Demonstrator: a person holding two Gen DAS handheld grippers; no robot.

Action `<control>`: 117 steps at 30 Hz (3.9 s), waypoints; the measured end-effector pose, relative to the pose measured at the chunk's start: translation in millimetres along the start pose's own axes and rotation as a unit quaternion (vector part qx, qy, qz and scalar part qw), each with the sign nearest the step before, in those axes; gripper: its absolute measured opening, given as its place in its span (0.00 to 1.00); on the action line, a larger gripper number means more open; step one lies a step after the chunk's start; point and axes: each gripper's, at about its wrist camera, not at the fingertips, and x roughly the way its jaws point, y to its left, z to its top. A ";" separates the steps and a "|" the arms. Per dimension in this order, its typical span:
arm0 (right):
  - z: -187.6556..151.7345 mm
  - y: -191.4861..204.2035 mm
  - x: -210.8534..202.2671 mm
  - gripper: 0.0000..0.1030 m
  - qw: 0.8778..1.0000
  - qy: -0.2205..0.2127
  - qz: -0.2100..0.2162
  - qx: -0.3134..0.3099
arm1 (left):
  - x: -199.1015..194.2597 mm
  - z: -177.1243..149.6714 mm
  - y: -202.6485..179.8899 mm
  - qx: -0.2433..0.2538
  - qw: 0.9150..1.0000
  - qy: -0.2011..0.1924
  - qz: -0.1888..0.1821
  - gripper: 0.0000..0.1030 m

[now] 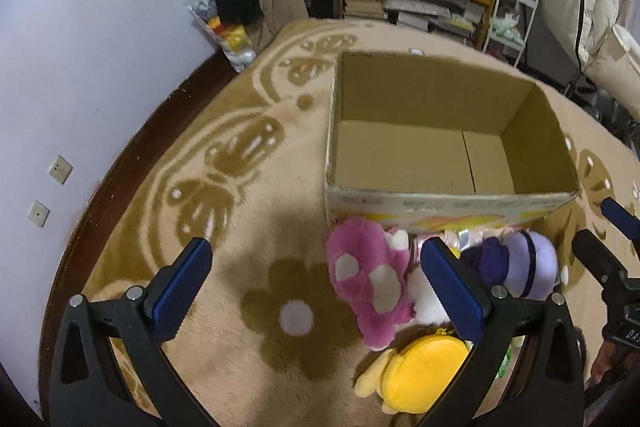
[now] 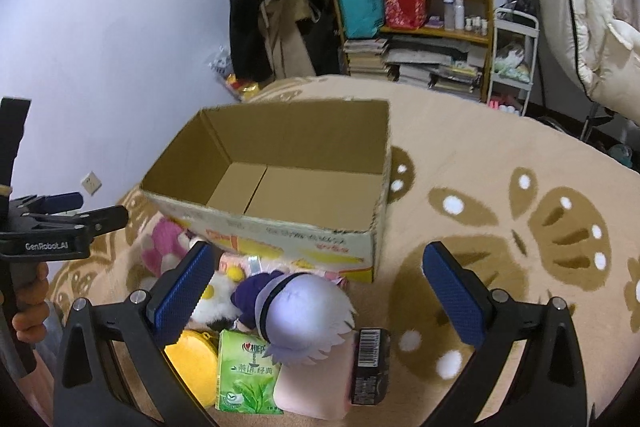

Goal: Organize soft objects
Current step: 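Lower the left tool onto the pink plush while the right tool grasps the lavender-haired doll, then lift the pink plush with the left tool while the right tool lifts the doll toward the box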

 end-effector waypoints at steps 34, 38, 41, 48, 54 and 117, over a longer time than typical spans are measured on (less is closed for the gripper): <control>-30.6 7.9 60.4 0.86 0.994 0.103 0.031 -0.019 | 87.3 -17.1 -6.9 -0.017 0.992 0.122 -0.029 0.93; -34.2 11.3 65.5 0.74 0.992 0.117 0.036 -0.022 | 91.4 -18.4 -13.0 -0.009 0.991 0.129 -0.030 0.84; -34.8 9.5 65.4 0.71 0.992 0.119 0.039 -0.020 | 90.5 -19.3 -18.6 -0.004 0.991 0.126 -0.037 0.73; -34.9 8.8 62.5 0.68 0.993 0.112 0.033 -0.019 | 95.8 -20.1 -19.4 -0.029 0.985 0.143 -0.088 0.45; -35.8 12.7 55.4 0.67 0.995 0.098 0.018 -0.026 | 94.5 -20.4 -20.1 -0.028 0.986 0.134 -0.096 0.36; 11.7 2.0 -41.9 0.67 0.991 -0.129 0.003 -0.014 | -39.2 22.4 -7.2 0.017 0.990 -0.136 0.038 0.35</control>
